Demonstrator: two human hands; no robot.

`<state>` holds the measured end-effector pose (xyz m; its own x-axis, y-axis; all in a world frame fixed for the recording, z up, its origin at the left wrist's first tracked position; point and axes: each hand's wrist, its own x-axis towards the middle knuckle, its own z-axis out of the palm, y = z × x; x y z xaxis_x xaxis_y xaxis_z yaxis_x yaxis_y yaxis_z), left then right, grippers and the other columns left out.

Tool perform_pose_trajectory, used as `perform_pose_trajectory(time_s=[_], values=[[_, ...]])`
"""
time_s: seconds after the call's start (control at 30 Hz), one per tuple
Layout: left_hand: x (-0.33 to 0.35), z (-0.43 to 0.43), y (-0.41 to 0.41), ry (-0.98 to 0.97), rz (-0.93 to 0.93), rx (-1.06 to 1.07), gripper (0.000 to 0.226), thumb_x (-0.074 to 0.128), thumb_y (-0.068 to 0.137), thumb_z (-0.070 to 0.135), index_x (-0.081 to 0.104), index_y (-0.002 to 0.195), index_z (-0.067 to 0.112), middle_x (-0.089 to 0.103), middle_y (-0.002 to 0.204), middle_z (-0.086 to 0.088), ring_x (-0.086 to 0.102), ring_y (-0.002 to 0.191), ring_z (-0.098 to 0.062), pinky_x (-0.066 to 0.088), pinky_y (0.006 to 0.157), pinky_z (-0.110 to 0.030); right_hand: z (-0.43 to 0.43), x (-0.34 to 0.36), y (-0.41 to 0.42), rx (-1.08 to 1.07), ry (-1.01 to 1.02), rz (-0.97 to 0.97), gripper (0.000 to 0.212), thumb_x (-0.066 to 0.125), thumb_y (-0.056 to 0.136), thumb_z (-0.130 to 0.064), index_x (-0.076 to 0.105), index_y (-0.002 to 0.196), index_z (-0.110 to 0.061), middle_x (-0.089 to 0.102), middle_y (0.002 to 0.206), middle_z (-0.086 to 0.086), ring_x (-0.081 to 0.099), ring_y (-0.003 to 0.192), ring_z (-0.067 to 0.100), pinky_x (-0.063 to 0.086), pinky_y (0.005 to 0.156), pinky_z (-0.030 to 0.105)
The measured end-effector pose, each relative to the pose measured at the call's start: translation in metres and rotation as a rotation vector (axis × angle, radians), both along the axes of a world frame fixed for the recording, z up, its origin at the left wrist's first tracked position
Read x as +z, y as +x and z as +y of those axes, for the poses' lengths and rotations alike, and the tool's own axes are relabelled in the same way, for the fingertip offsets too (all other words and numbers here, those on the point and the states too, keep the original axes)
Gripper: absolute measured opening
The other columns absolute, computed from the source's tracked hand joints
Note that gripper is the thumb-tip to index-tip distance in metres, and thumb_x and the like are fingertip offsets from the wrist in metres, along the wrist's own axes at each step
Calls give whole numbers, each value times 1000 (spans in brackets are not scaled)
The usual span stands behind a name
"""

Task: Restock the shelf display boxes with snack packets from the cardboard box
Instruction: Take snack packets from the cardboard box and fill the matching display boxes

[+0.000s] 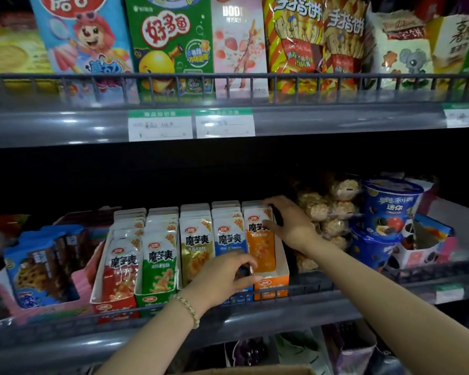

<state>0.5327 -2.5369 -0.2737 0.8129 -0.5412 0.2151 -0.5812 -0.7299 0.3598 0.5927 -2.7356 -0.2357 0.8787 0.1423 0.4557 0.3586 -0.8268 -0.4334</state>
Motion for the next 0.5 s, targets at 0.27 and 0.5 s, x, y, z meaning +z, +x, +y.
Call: perform_pose_trajectory(time_s=[0.27, 0.5], values=[[4, 49, -66, -19, -9, 62, 37, 49, 90, 55, 54, 121, 36, 49, 116, 22, 46, 98, 4, 38, 77, -15, 23, -27, -106, 200, 113, 93, 47, 57, 93, -27, 43, 137, -26, 46, 137, -13, 41, 130, 7, 34, 104, 21], [-64, 97, -134, 44, 225, 160, 35, 45, 92, 55, 56, 118, 34, 55, 108, 20, 50, 94, 4, 43, 79, -13, 47, -110, -176, 279, 56, 318, 43, 54, 94, -36, 45, 135, -32, 50, 133, -15, 49, 119, 0, 38, 98, 13]])
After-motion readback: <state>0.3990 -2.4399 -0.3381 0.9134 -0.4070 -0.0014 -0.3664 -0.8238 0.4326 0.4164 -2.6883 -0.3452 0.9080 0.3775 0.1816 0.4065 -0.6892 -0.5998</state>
